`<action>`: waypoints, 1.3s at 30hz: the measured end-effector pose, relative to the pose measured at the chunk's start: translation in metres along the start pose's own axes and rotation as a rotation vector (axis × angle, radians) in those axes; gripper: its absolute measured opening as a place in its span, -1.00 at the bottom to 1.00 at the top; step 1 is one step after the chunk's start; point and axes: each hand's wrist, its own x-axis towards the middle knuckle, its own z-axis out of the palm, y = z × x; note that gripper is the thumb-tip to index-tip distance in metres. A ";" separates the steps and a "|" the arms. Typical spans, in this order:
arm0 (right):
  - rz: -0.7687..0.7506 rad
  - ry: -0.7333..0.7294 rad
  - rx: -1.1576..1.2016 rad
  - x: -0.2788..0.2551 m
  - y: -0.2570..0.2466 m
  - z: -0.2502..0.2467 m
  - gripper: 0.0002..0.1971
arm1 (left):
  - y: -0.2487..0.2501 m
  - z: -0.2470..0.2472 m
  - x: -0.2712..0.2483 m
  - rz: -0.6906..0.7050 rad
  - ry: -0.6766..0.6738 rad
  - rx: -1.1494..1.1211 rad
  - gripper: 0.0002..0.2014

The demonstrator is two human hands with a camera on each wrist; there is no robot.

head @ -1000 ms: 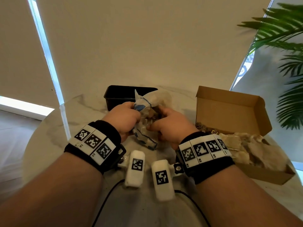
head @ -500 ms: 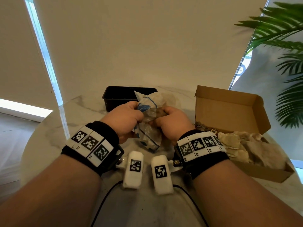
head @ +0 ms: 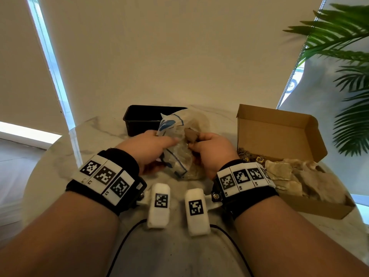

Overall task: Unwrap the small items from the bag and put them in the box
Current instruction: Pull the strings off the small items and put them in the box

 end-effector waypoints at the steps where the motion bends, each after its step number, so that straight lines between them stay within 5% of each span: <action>1: 0.007 -0.009 -0.005 0.000 0.000 0.001 -0.82 | 0.000 0.002 -0.004 -0.017 -0.076 -0.013 -0.73; 9: 0.089 -0.132 0.278 -0.008 -0.012 0.004 -0.27 | -0.003 0.009 0.005 0.099 -0.002 -0.069 -0.61; 14: 0.145 -0.154 0.400 -0.012 -0.018 0.005 -0.91 | -0.007 0.009 0.013 0.179 0.018 0.058 -0.50; 19: 0.116 -0.106 0.278 -0.003 -0.011 0.009 -0.85 | -0.006 0.009 0.011 0.205 0.008 0.084 -0.52; 29: 0.176 -0.048 0.402 -0.002 -0.009 0.003 -0.74 | -0.001 0.012 0.004 0.155 0.106 -0.061 -0.71; 34: 0.156 -0.118 0.185 -0.002 -0.013 0.006 -0.44 | 0.001 0.016 0.000 0.130 0.100 -0.045 -0.73; 39: 0.134 -0.149 0.111 -0.006 -0.017 0.006 -0.65 | 0.000 0.017 0.004 0.162 0.051 0.034 -0.52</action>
